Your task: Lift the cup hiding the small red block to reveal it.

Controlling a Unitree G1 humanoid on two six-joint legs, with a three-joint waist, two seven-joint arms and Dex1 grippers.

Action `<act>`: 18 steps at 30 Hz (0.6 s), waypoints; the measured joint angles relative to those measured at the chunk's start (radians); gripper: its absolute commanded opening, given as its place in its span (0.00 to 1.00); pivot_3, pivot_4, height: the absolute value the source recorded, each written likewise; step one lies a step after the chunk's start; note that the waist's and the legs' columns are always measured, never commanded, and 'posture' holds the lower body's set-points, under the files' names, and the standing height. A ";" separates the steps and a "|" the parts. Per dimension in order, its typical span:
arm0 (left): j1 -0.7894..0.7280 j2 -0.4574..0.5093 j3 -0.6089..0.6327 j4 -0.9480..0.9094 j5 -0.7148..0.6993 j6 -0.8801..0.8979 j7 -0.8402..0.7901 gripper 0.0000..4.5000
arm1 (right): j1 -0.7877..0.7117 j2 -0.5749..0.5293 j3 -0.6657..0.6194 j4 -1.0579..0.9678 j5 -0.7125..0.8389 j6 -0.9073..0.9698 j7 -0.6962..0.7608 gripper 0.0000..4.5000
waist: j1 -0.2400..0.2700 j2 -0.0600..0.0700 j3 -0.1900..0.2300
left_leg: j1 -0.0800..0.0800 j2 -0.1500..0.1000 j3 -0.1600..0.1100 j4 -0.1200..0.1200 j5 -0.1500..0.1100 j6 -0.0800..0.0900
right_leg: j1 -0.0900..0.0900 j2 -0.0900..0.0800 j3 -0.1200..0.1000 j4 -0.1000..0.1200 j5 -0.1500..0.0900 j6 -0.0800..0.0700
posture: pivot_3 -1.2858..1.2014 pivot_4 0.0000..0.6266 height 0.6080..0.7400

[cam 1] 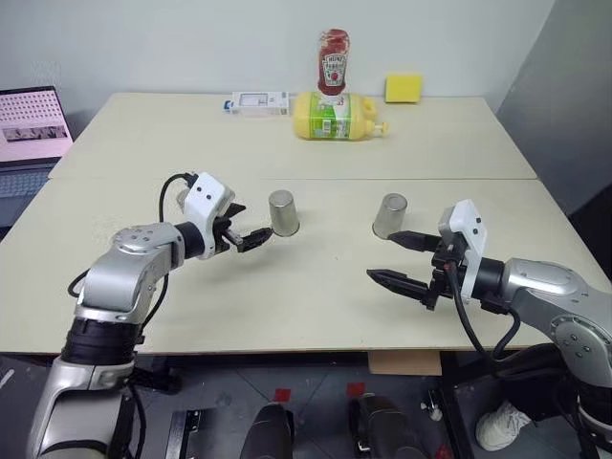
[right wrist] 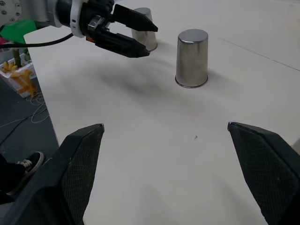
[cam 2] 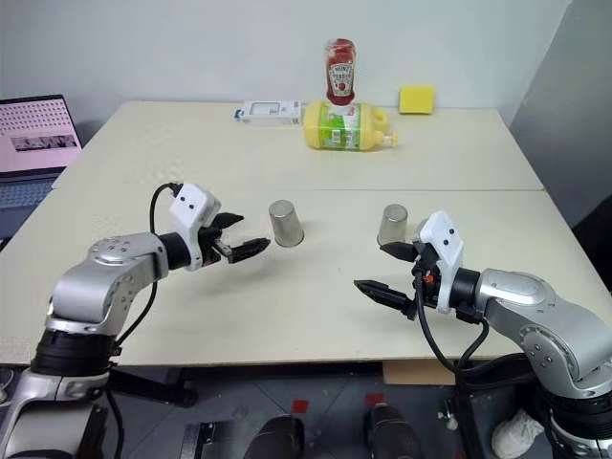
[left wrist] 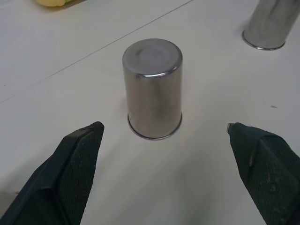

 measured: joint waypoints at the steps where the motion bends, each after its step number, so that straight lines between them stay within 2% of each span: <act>1: -0.018 -0.019 -0.012 0.027 0.014 -0.008 0.003 1.00 | 0.000 0.000 0.000 -0.001 0.000 0.000 0.000 1.00 | 0.000 0.000 0.000 | 0.000 0.000 0.000 0.000 0.000 0.000 | 0.000 0.000 0.000 0.000 0.000 0.000 | 0.52 0.24 1.00; 13: -0.259 -0.214 -0.082 0.465 0.154 -0.199 0.026 1.00 | 0.003 0.002 0.001 -0.021 0.000 0.011 -0.014 1.00 | -0.001 0.000 0.000 | -0.001 0.000 0.000 0.000 0.000 0.000 | 0.000 0.000 0.000 0.000 0.000 0.000 | 0.52 0.24 1.00; 17: -0.292 -0.265 -0.087 0.557 0.182 -0.236 0.033 1.00 | 0.003 0.002 0.001 -0.021 0.000 0.014 -0.015 1.00 | -0.002 0.000 0.000 | -0.001 -0.001 0.000 0.000 0.000 0.000 | 0.000 0.000 0.000 0.000 0.000 0.000 | 0.52 0.24 1.00; 18: -0.304 -0.276 -0.087 0.587 0.192 -0.249 0.033 0.96 | 0.003 0.002 0.001 -0.021 0.000 0.014 -0.014 1.00 | -0.002 0.000 0.000 | -0.001 -0.001 0.000 0.000 0.000 0.000 | 0.000 0.000 0.000 0.000 0.000 0.000 | 0.52 0.24 1.00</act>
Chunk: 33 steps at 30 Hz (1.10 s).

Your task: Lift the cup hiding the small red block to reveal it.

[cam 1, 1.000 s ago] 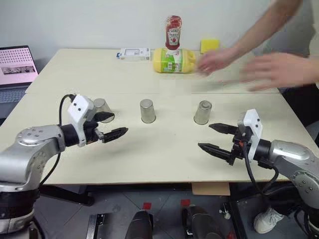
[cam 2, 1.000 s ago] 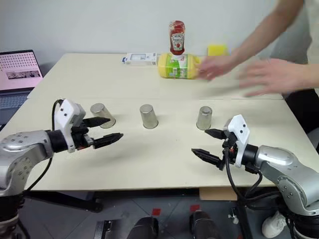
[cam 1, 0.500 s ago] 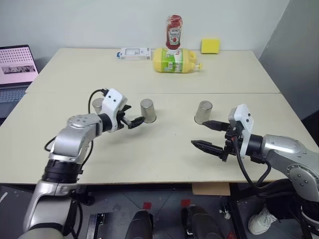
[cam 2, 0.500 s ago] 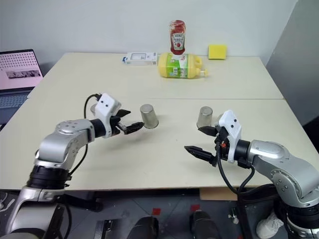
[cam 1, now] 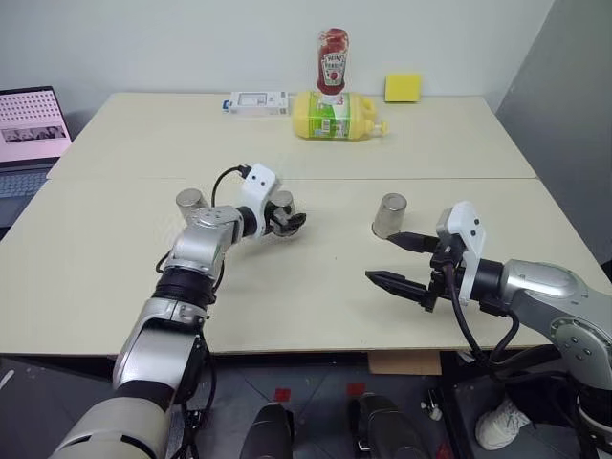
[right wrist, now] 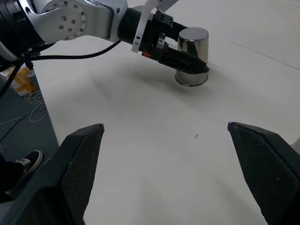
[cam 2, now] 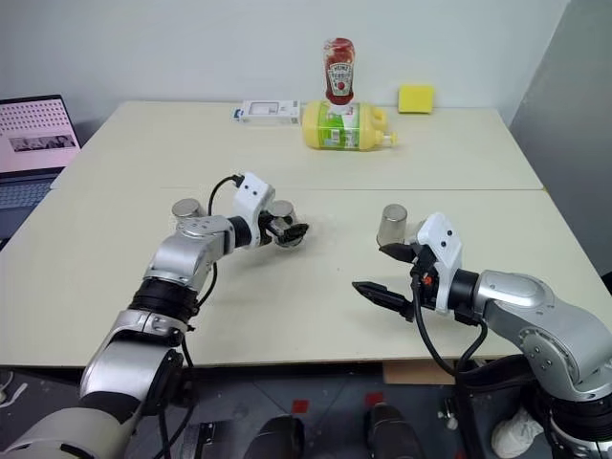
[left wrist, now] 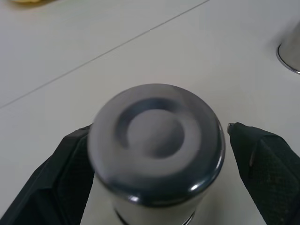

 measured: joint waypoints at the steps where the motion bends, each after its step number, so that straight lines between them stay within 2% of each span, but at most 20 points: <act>1: -0.010 -0.009 0.000 0.029 0.005 -0.013 0.000 0.91 | 0.000 0.000 0.000 0.000 0.000 0.000 0.000 1.00 | 0.000 0.000 0.000 | 0.000 0.000 0.000 0.000 0.000 0.000 | 0.000 0.000 0.000 0.000 0.000 0.000 | 0.52 0.24 1.00; 7: -0.046 -0.023 0.012 0.109 0.022 -0.078 -0.003 0.65 | 0.000 0.000 0.000 0.000 0.000 0.001 0.001 1.00 | 0.001 0.000 0.000 | 0.000 0.000 0.000 0.000 0.000 0.000 | 0.000 0.000 0.000 0.000 0.000 0.000 | 0.52 0.24 1.00; 9: -0.046 -0.024 0.016 0.110 0.022 -0.084 -0.010 0.60 | 0.000 0.000 0.000 -0.001 0.000 0.002 0.000 1.00 | 0.001 0.000 0.000 | 0.000 0.000 0.000 0.000 0.000 0.000 | 0.000 0.000 0.000 0.000 0.000 0.000 | 0.52 0.24 1.00; 15: -0.024 -0.022 0.040 0.060 0.020 -0.080 -0.023 0.60 | 0.005 0.001 0.001 -0.007 0.000 0.003 -0.006 1.00 | 0.001 0.000 0.000 | 0.000 0.000 -0.001 0.000 0.000 0.000 | 0.000 0.000 0.000 0.000 0.000 0.000 | 0.52 0.24 1.00; 21: 0.015 0.046 0.088 -0.209 0.020 0.004 0.034 0.60 | 0.024 0.001 0.001 -0.011 -0.001 0.002 -0.005 1.00 | -0.001 0.000 0.000 | 0.000 0.000 -0.001 0.000 0.000 0.000 | 0.000 0.000 -0.001 0.000 0.000 0.000 | 0.52 0.24 1.00; 24: 0.038 0.077 0.126 -0.285 0.022 0.046 0.073 0.60 | 0.030 0.001 0.001 -0.011 -0.001 0.000 -0.005 1.00 | -0.001 0.000 0.000 | 0.002 0.000 -0.001 0.000 0.000 0.000 | 0.001 0.000 0.000 0.001 0.000 0.000 | 0.52 0.24 1.00; 28: 0.106 0.072 0.144 -0.283 0.021 0.106 0.121 0.60 | 0.030 0.005 0.005 -0.010 -0.002 -0.003 -0.005 1.00 | 0.001 0.000 0.000 | 0.002 0.000 -0.001 0.001 0.000 0.000 | 0.001 0.000 -0.001 0.001 0.000 0.001 | 0.52 0.24 1.00; 33: 0.113 0.061 0.149 -0.216 0.029 0.105 0.170 0.60 | 0.021 0.010 0.018 -0.006 -0.002 -0.005 -0.003 1.00 | 0.001 0.000 0.000 | 0.001 0.000 -0.001 0.001 0.000 0.000 | 0.001 0.000 -0.001 0.000 0.001 0.001 | 0.52 0.24 1.00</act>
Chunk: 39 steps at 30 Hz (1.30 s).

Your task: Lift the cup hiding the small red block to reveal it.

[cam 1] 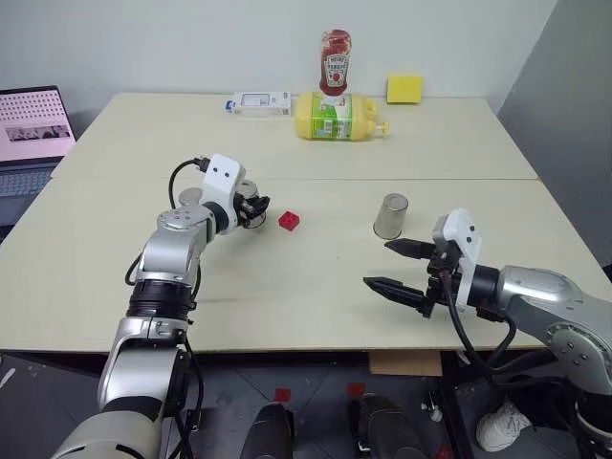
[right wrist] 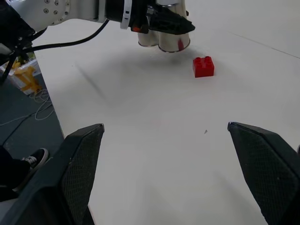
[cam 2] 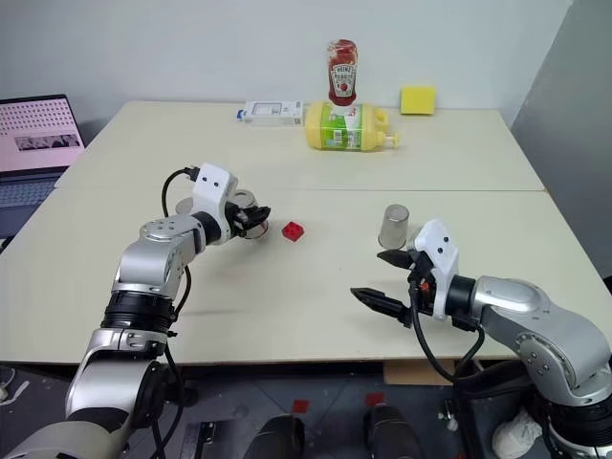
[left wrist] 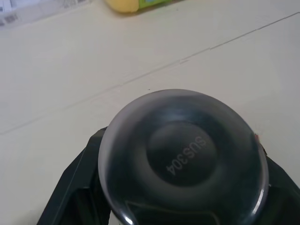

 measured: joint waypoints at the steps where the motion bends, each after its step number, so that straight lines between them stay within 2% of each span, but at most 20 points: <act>1: -0.001 0.000 0.000 0.015 0.004 -0.009 0.006 0.60 | -0.001 0.000 0.000 0.001 0.000 0.000 0.000 1.00 | 0.000 0.000 0.000 | 0.000 0.000 0.000 0.000 0.000 0.000 | 0.000 0.000 0.000 0.000 0.000 0.000 | 0.52 0.24 1.00; 7: -0.003 -0.014 0.002 0.096 0.011 -0.039 0.027 0.60 | -0.002 0.000 0.000 0.002 0.000 -0.001 0.000 1.00 | 0.001 0.000 0.000 | -0.001 0.000 0.000 0.000 0.000 0.000 | 0.000 0.000 0.000 0.000 0.000 0.000 | 0.52 0.24 1.00; 9: -0.005 -0.021 0.014 0.104 0.006 -0.040 0.027 0.75 | -0.002 0.000 0.000 0.002 0.000 -0.001 0.000 1.00 | 0.001 0.000 0.000 | 0.000 0.000 0.000 0.000 0.000 0.000 | 0.000 0.000 0.000 0.000 0.000 0.000 | 0.52 0.24 1.00; 14: -0.008 -0.029 0.025 0.109 -0.011 -0.031 0.020 1.00 | -0.002 0.000 0.000 0.002 0.000 -0.001 -0.002 1.00 | 0.000 0.000 0.000 | 0.000 0.000 0.000 0.000 0.000 0.000 | 0.000 0.000 0.000 0.000 0.000 0.000 | 0.52 0.24 1.00; 21: -0.009 -0.012 0.046 0.051 -0.023 -0.006 0.003 1.00 | -0.002 0.000 0.000 0.002 0.000 -0.001 -0.002 1.00 | 0.000 0.000 0.000 | -0.001 0.000 0.000 0.000 0.000 0.000 | 0.000 0.000 0.000 0.000 0.000 0.000 | 0.52 0.24 1.00; 31: -0.010 0.070 0.073 -0.173 -0.069 0.066 -0.035 1.00 | -0.021 0.022 -0.001 0.010 0.000 -0.013 -0.010 1.00 | -0.001 0.000 0.000 | 0.000 0.000 0.000 0.000 0.000 0.000 | 0.000 0.000 0.000 0.000 0.000 0.000 | 0.52 0.24 1.00; 34: 0.061 0.202 0.097 -0.344 -0.169 0.160 -0.170 1.00 | -0.038 0.029 -0.014 0.020 0.000 -0.020 -0.021 1.00 | -0.013 0.000 0.000 | 0.000 0.001 0.001 -0.001 0.000 0.000 | -0.001 0.000 0.000 0.000 0.000 0.000 | 0.52 0.24 1.00; 39: 0.220 0.414 0.162 -0.495 -0.244 0.209 -0.349 1.00 | -0.044 0.015 -0.021 0.041 -0.001 -0.021 -0.003 1.00 | -0.018 0.000 0.000 | 0.000 0.001 0.001 -0.002 0.000 0.000 | -0.001 0.000 0.000 0.000 0.000 -0.001 | 0.52 0.24 1.00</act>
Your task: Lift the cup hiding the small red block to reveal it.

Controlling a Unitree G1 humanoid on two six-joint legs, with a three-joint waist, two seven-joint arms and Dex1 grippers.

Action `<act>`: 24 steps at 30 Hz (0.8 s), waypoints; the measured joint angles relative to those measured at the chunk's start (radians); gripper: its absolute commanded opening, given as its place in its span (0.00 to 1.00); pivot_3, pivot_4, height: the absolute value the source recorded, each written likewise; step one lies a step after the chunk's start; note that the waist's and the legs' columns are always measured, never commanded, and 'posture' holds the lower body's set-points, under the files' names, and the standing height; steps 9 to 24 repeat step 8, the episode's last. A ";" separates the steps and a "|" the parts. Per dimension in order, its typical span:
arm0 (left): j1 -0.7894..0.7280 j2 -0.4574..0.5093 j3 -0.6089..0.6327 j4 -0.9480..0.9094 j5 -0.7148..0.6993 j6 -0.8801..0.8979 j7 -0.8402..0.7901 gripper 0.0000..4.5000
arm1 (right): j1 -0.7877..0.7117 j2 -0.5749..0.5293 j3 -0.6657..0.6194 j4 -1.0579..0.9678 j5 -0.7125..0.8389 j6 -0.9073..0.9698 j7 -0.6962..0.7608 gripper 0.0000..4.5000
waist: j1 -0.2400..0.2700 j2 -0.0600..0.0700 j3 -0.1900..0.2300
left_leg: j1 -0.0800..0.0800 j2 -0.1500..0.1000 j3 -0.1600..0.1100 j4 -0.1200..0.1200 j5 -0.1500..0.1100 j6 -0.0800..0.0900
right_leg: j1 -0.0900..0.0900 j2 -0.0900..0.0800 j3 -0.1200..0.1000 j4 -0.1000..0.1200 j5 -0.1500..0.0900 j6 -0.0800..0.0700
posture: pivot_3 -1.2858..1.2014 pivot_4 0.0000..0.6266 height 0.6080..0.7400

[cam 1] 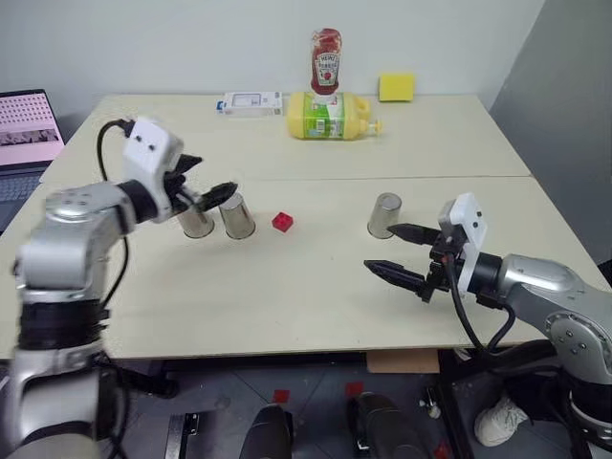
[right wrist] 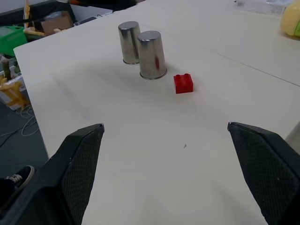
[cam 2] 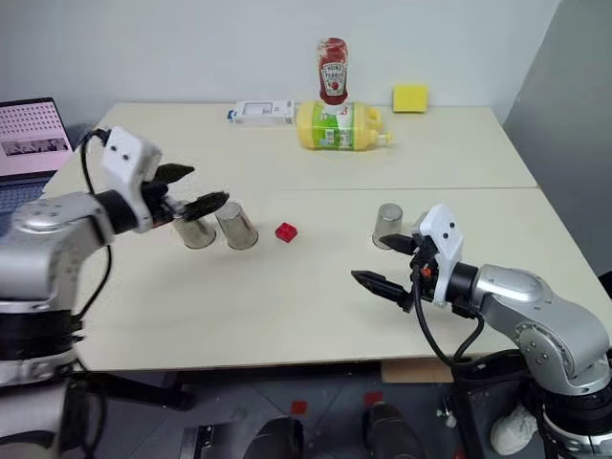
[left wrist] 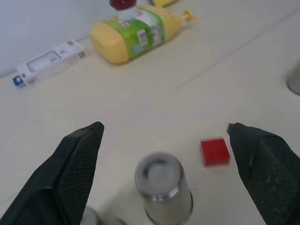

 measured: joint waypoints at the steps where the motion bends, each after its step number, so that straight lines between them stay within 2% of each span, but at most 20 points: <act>1: 0.040 0.030 0.011 -0.017 -0.012 0.001 -0.034 1.00 | 0.000 -0.003 0.001 0.001 0.000 -0.001 0.006 1.00 | 0.000 0.000 0.000 | 0.000 0.000 0.000 0.000 0.000 0.000 | 0.000 0.000 0.000 0.000 0.000 0.000 | 0.52 0.24 1.00; 2: 0.087 0.061 0.019 -0.036 -0.027 0.002 -0.069 1.00 | 0.001 -0.008 0.001 0.003 -0.001 -0.003 0.014 1.00 | 0.000 0.000 0.000 | 0.000 0.000 0.000 0.000 0.000 0.000 | 0.000 0.000 0.000 0.000 0.000 0.000 | 0.52 0.24 1.00; 8: 0.227 0.109 0.066 -0.118 -0.104 0.017 -0.171 1.00 | 0.001 -0.015 0.019 0.021 -0.018 -0.025 0.052 1.00 | 0.014 0.000 0.000 | 0.000 0.000 0.000 0.001 0.000 0.000 | 0.000 0.000 0.000 0.000 0.000 0.000 | 0.52 0.24 1.00; 24: 0.227 0.109 0.066 -0.118 -0.104 0.017 -0.171 1.00 | 0.001 -0.015 0.019 0.021 -0.018 -0.025 0.052 1.00 | 0.014 0.000 0.000 | 0.000 0.000 0.000 0.001 0.000 0.000 | 0.000 0.000 0.000 0.000 0.000 0.000 | 0.52 0.24 1.00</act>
